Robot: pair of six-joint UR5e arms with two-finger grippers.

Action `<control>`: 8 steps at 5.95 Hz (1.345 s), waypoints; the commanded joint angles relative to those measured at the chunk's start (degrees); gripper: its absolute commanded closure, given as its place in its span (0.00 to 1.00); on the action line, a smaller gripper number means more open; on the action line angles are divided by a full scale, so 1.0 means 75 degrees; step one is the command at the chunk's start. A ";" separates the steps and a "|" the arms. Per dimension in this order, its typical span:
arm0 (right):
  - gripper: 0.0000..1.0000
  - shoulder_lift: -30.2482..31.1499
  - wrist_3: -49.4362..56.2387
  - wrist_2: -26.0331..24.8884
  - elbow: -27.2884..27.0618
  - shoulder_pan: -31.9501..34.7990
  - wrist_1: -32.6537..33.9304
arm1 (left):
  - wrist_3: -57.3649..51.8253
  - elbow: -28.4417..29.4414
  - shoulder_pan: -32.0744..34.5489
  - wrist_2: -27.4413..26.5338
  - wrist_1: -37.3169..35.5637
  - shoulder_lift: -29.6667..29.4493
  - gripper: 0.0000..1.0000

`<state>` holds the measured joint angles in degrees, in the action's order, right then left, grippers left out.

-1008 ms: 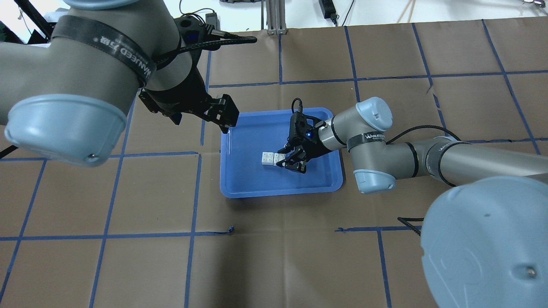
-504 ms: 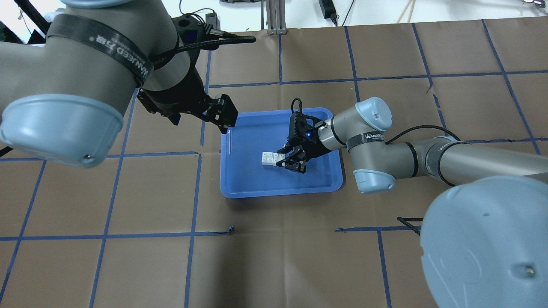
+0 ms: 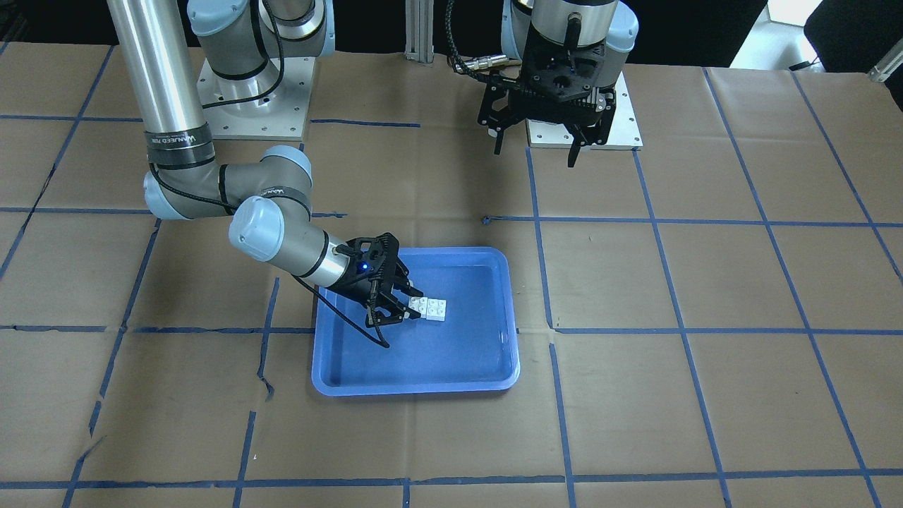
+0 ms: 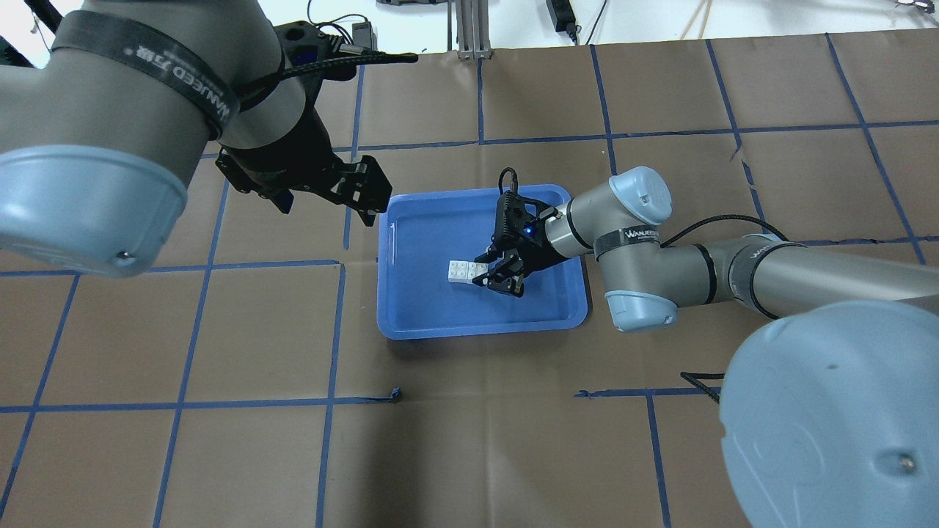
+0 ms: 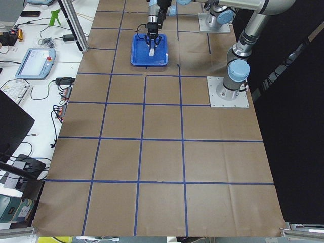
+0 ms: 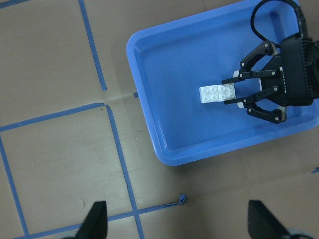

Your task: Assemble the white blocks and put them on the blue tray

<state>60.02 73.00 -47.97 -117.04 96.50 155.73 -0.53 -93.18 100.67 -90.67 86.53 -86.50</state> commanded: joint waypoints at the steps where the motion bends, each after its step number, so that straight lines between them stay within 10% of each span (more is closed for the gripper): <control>1: 0.50 -0.0011 0.0005 0.0010 0.0008 0.0000 0.0014 | -0.0058 0.0445 -0.0598 0.0076 0.0682 0.0013 0.01; 5: 0.39 -0.0023 -0.0006 0.0010 0.0020 0.0000 0.0002 | -0.0106 0.0448 -0.0637 0.0112 0.0698 0.0025 0.01; 7: 0.00 0.0012 -0.0041 0.0022 0.0113 0.0000 -0.0021 | -0.0117 0.0448 -0.0649 0.0112 0.0651 0.0025 0.01; 8: 0.00 0.0082 -0.0332 -0.0129 0.0427 -0.0011 -0.0103 | -0.0117 0.0448 -0.0649 0.0101 0.0651 0.0037 0.01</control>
<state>60.24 72.04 -48.17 -115.59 96.48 155.40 -1.40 -89.82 95.81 -89.85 91.47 -86.28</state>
